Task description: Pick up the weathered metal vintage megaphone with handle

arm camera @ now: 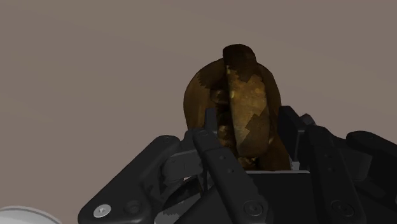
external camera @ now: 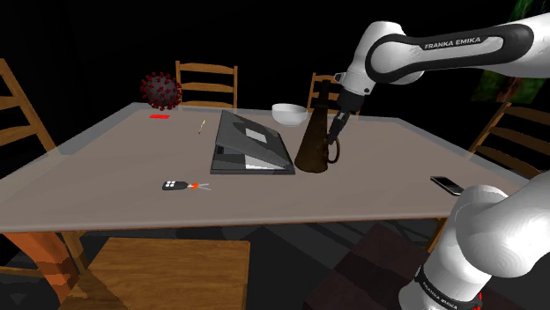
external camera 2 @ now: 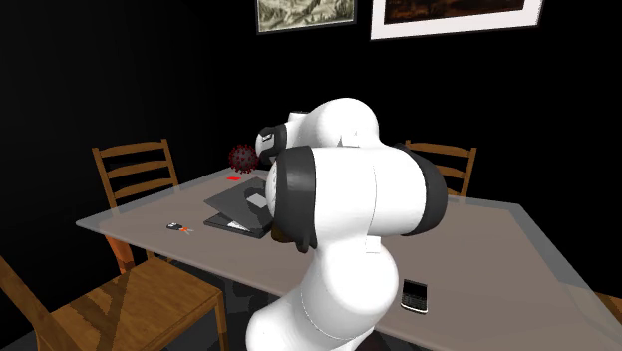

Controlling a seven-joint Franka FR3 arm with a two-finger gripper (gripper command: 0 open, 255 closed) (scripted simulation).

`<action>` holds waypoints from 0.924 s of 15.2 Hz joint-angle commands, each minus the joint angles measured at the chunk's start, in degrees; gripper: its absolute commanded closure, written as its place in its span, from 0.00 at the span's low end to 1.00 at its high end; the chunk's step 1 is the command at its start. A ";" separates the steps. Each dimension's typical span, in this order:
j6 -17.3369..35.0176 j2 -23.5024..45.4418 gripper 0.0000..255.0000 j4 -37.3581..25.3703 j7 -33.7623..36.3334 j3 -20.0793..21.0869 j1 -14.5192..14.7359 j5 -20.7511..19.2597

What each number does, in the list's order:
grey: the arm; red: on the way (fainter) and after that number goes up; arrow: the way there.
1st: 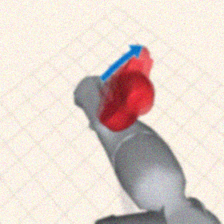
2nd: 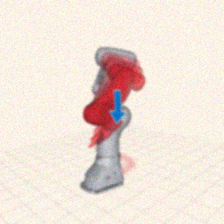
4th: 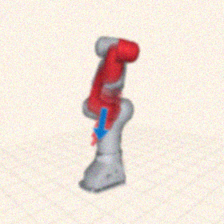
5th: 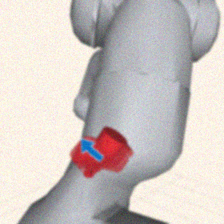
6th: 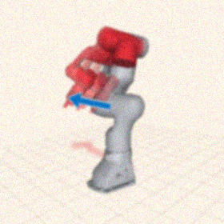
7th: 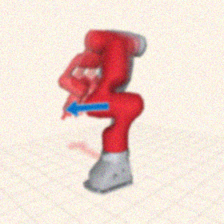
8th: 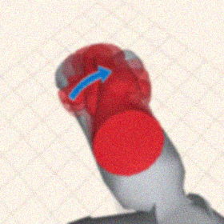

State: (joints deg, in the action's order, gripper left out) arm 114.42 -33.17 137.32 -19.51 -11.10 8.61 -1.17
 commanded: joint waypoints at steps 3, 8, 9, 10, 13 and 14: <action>-0.72 -0.14 1.00 -0.51 0.04 0.05 -0.01 -0.01; -4.55 -0.14 1.00 -4.35 0.27 0.31 0.11 0.11; -5.31 -0.11 1.00 -5.14 0.31 0.35 0.13 0.13; -6.07 -0.06 1.00 -5.95 0.35 0.40 0.16 0.16; -8.32 0.17 1.00 -8.43 0.47 0.52 0.24 0.25; -9.06 0.27 1.00 -9.28 0.50 0.56 0.27 0.28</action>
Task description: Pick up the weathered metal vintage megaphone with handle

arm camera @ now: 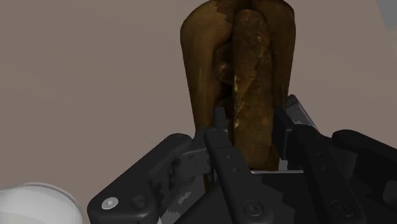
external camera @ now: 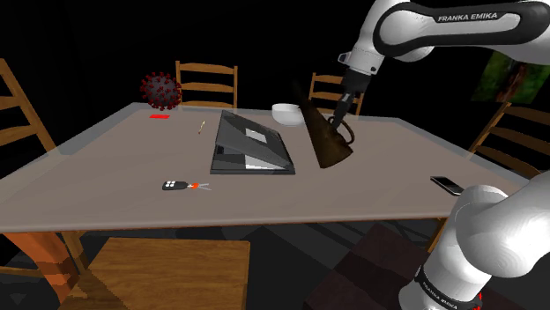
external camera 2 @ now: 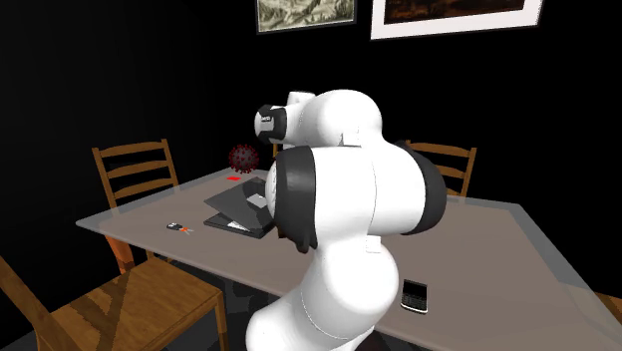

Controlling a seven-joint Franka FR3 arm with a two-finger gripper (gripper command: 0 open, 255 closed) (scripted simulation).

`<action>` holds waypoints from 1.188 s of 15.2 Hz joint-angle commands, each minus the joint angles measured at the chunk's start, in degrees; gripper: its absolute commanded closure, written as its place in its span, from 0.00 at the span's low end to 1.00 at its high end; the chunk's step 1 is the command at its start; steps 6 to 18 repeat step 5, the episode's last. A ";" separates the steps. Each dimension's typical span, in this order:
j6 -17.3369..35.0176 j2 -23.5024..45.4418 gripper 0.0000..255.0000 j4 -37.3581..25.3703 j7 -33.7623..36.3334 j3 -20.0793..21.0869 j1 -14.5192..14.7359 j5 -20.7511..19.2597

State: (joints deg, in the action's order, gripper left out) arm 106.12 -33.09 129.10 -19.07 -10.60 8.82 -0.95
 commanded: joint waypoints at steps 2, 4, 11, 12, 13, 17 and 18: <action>-2.25 0.43 1.00 -2.78 0.13 0.12 0.12 0.12; -3.10 0.58 1.00 -3.78 0.17 0.16 0.15 0.16; -3.10 0.59 1.00 -3.79 0.17 0.16 0.15 0.16; -3.10 0.59 1.00 -3.79 0.17 0.16 0.15 0.16; -3.10 0.59 1.00 -3.79 0.17 0.16 0.15 0.16; -3.10 0.59 1.00 -3.79 0.17 0.16 0.15 0.16; -3.10 0.59 1.00 -3.79 0.17 0.16 0.15 0.16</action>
